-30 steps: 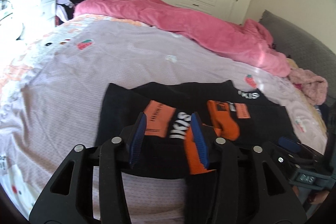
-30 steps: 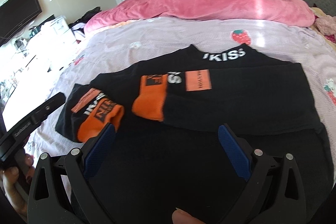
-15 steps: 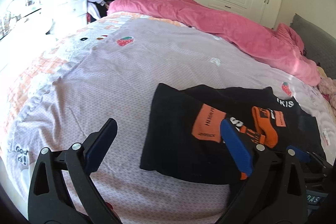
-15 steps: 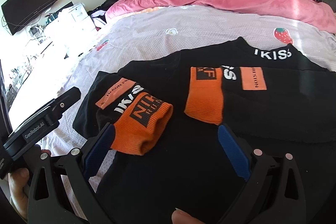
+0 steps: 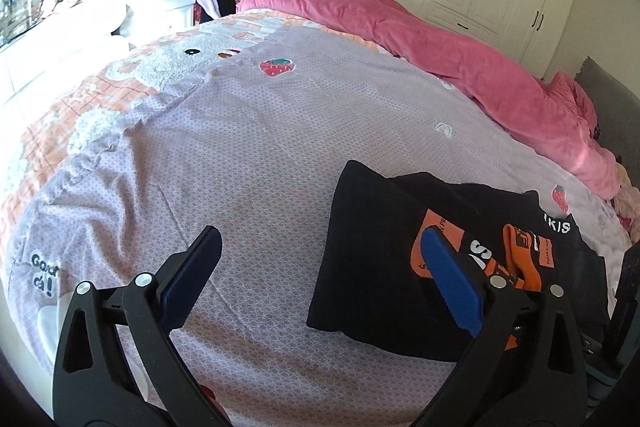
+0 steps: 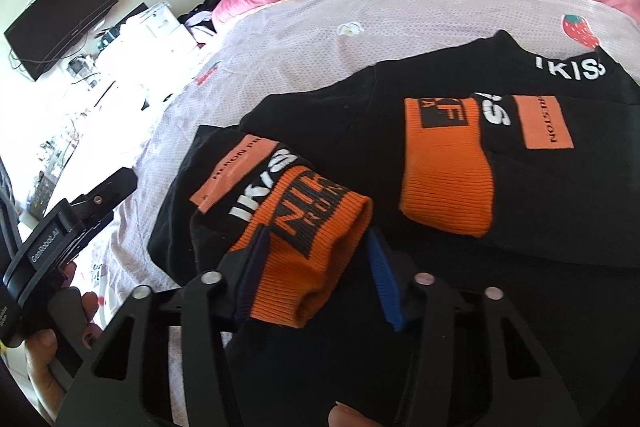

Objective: Fold small clothes

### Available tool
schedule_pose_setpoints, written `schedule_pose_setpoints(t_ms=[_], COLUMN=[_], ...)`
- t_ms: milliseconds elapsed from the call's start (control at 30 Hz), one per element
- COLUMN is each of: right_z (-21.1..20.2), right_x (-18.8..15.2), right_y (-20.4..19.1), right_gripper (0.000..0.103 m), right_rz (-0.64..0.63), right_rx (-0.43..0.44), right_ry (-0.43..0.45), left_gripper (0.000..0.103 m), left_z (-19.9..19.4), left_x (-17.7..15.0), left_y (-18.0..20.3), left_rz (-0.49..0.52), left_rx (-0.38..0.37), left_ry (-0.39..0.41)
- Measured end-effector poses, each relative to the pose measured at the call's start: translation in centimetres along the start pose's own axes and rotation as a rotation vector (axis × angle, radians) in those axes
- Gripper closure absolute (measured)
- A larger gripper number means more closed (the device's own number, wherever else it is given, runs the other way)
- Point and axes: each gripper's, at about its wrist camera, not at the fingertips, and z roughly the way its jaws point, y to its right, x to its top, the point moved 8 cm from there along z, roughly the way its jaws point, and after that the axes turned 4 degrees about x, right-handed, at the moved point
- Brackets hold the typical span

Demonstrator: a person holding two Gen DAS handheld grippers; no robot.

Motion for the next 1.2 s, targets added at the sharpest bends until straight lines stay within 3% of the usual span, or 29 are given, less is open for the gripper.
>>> schedule_pose_setpoints(t_ms=[133, 300, 600, 867, 1200], right_z=[-0.2, -1.6, -7.2, -12.1, -16.3], right_x=[0.2, 1.1, 4.9, 7.7, 7.8], right_y=[-1.2, -2.7, -2.0, 3.7, 10.8], right_gripper=[0.087, 0.098, 0.098, 0.098, 0.098], right_rz=[-0.064, -0.183, -0.274, -0.261, -0.182], right_rx=[0.013, -0.010, -0.096, -0.239, -0.356], right_ry=[0.014, 0.069, 0.220, 0.313, 0.354], left_gripper=[0.010, 0.010, 0.010, 0.010, 0.010], left_z=[0.0, 0.0, -0.3, -0.4, -0.5], left_x=[0.0, 0.0, 0.1, -0.6, -1.8], left_y=[0.0, 0.2, 1.2, 4.5, 7.7], left_rz=[-0.004, -0.006, -0.001, 0.059, 0.128], left_rx=[-0.006, -0.024, -0.063, -0.124, -0.214], left_ry=[0.000, -0.003, 0.019, 0.033, 0.022])
